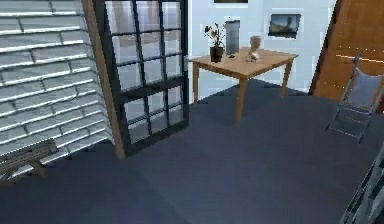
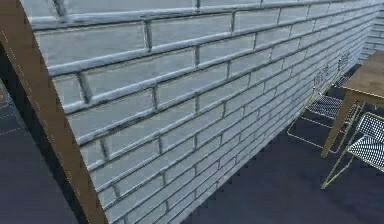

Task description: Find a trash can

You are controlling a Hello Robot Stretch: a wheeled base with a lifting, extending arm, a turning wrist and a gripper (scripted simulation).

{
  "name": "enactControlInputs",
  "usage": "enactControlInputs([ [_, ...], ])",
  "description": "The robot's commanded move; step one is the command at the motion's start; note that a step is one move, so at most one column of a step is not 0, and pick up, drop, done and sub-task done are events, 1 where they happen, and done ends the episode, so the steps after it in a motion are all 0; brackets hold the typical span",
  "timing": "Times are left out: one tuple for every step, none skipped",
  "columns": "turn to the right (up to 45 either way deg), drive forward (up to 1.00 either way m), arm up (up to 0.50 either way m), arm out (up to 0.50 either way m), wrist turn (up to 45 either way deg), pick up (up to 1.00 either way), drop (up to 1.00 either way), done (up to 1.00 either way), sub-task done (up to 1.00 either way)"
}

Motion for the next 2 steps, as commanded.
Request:
enactControlInputs([
  [3.0, 0.0, 0.0, 0.0, 0.0, 0.0, 0.0, 0.0, 0.0],
  [-45.0, 0.0, 0.0, 0.0, 0.0, 0.0, 0.0, 0.0, 0.0],
])
